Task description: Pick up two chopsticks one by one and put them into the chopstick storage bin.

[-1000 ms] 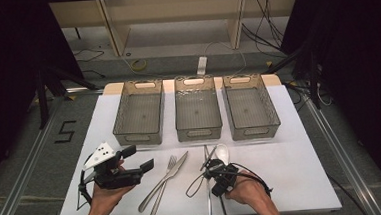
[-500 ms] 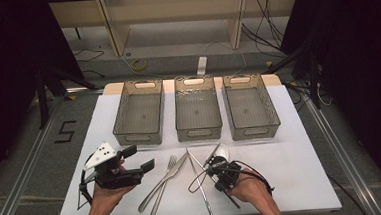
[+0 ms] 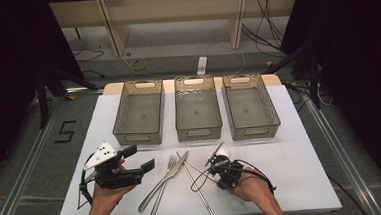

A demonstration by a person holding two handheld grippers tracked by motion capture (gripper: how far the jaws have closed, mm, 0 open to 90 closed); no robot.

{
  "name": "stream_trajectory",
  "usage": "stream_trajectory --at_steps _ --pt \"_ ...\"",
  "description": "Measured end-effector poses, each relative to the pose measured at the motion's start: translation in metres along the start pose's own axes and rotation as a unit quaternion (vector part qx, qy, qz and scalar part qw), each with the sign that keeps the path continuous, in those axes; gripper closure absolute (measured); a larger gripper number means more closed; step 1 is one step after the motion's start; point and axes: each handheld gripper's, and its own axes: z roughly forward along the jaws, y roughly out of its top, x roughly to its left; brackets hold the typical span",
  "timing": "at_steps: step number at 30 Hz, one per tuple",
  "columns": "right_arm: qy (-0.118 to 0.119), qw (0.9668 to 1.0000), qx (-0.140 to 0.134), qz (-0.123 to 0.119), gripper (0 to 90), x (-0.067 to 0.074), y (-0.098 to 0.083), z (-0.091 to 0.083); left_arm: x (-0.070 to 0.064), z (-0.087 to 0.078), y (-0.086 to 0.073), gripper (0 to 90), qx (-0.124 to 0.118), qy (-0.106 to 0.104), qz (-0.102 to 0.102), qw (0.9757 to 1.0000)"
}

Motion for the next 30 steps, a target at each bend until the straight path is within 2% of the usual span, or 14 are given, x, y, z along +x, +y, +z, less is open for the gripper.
stream_trajectory --at_steps 8,12,15,17,18,20,22,23,25,28,29,30 --pt "-0.009 0.9999 -0.012 0.001 86.0 -0.009 -0.009 -0.017 0.000 0.001 0.000 15.5 0.003 -0.002 0.000 1.0000" --pt "-0.012 0.9993 -0.036 0.007 86.0 -0.016 -0.014 -0.029 0.000 0.001 0.000 15.5 0.003 -0.003 0.000 1.0000" --pt "-0.010 0.9991 -0.040 0.008 86.1 -0.017 -0.016 -0.034 0.000 0.003 0.001 15.6 0.007 -0.004 0.005 1.0000" --pt "-0.007 0.9992 -0.039 0.001 86.1 -0.018 -0.017 -0.037 0.001 0.006 0.001 15.7 0.014 -0.010 0.008 0.9998" --pt "-0.009 0.9987 -0.049 -0.001 86.0 -0.017 -0.017 -0.041 0.002 0.008 0.002 15.6 0.026 -0.015 0.015 0.9994" --pt "-0.008 0.9986 -0.052 -0.005 86.0 -0.017 -0.016 -0.044 0.001 0.013 0.003 15.6 0.041 -0.031 0.019 0.9985" --pt "-0.001 0.9981 -0.061 -0.011 86.0 -0.014 -0.016 -0.048 -0.001 0.020 0.003 15.6 0.063 -0.045 0.021 0.9967" --pt "0.002 0.9978 -0.065 -0.015 86.0 -0.013 -0.015 -0.050 -0.002 0.025 0.003 15.6 0.079 -0.056 0.025 0.9950" --pt "0.007 0.9972 -0.070 -0.026 86.0 -0.009 -0.013 -0.053 -0.005 0.034 0.002 15.5 0.103 -0.064 0.040 0.9918" --pt "0.015 0.9963 -0.074 -0.042 86.0 0.000 -0.010 -0.058 -0.013 0.049 0.004 15.6 0.128 -0.082 0.064 0.9863" --pt "0.020 0.9953 -0.077 -0.055 86.0 0.006 -0.007 -0.059 -0.017 0.054 0.005 16.0 0.134 -0.090 0.073 0.9841" --pt "0.020 0.9953 -0.077 -0.055 86.0 0.006 -0.007 -0.059 -0.021 0.059 0.006 16.0 0.142 -0.100 0.083 0.9813"
